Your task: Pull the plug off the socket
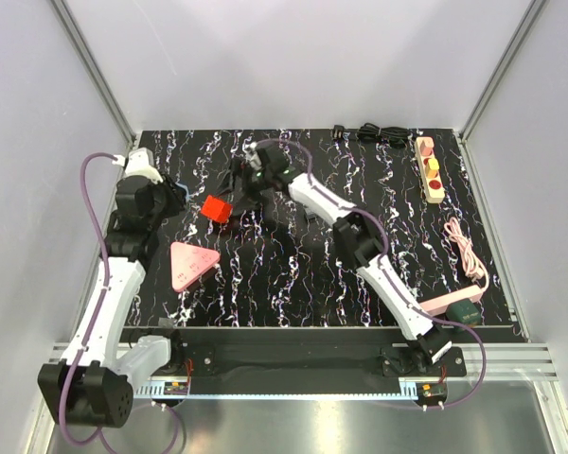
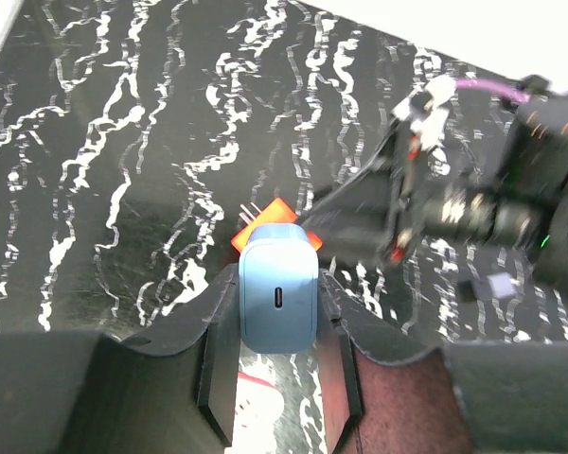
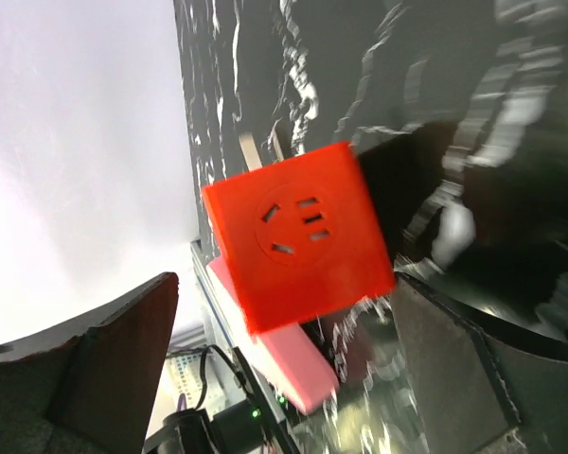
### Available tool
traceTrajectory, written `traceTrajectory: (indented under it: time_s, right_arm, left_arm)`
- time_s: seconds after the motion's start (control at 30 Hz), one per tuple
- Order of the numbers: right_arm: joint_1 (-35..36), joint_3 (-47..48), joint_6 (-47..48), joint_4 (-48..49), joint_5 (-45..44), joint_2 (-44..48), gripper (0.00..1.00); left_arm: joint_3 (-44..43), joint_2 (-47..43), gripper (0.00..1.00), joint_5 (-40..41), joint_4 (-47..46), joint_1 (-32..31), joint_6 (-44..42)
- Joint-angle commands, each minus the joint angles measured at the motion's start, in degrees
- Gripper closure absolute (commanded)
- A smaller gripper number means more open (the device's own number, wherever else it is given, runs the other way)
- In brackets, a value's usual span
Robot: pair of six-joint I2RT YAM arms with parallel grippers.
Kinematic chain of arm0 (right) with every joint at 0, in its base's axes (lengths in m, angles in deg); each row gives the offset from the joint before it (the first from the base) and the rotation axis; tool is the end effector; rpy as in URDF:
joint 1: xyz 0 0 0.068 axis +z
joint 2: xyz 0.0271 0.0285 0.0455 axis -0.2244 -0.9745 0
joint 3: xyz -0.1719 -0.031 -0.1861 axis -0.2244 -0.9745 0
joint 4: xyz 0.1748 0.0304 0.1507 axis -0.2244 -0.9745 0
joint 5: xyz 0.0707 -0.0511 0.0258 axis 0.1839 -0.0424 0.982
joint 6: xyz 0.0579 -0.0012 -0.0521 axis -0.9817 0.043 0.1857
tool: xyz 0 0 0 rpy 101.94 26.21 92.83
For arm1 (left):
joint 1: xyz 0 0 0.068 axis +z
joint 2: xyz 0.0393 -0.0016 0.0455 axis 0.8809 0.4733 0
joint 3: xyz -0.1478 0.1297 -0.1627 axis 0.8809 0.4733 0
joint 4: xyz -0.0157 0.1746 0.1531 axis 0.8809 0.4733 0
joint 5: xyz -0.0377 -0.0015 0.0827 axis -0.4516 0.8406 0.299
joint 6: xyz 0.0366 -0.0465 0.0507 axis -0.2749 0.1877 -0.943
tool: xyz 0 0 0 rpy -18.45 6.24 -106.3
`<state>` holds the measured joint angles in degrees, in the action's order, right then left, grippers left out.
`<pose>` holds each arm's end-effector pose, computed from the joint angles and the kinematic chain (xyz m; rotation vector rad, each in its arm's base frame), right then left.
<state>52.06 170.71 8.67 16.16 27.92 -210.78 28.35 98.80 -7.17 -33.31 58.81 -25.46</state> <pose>0.4236 0.3971 0.1292 -0.1530 2.5156 1.5289 0.2376 -0.0103 0.3056 -0.2982 1.9254 -0.2311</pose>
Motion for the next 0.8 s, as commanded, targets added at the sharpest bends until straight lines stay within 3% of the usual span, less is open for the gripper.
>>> traceTrajectory:
  time_s: [0.0,0.2,0.4,0.6,0.7,0.77]
  right_arm:
    - [-4.37,-1.13,4.32,-2.34,-0.15,11.79,0.00]
    - [-6.48,-2.88,8.62,-7.09,0.22,16.89,0.00]
    - [-6.75,-15.71,14.51,-10.42,-5.31,28.04,0.00]
    - [-10.43,-39.16,22.07,-11.49,-17.60,46.65,0.00]
    - [-13.42,-55.22,23.74,-11.75,-22.18,56.00,0.00]
    - [-15.35,-61.14,24.62,-12.19,-24.04,62.83,0.00]
  left_arm:
    - [0.49,-2.06,1.00,-4.89,0.81,-0.05,1.06]
    - [3.21,-4.95,1.00,-6.75,1.69,-1.37,3.34]
    - [3.12,-3.12,1.00,-13.60,1.26,-4.70,5.01]
    - [5.23,1.45,1.00,-11.76,-4.18,-14.36,7.82]
    - [4.71,8.89,1.00,-12.81,-8.23,-18.23,9.31]
    - [2.61,13.21,1.00,-15.61,-11.48,-20.61,10.19]
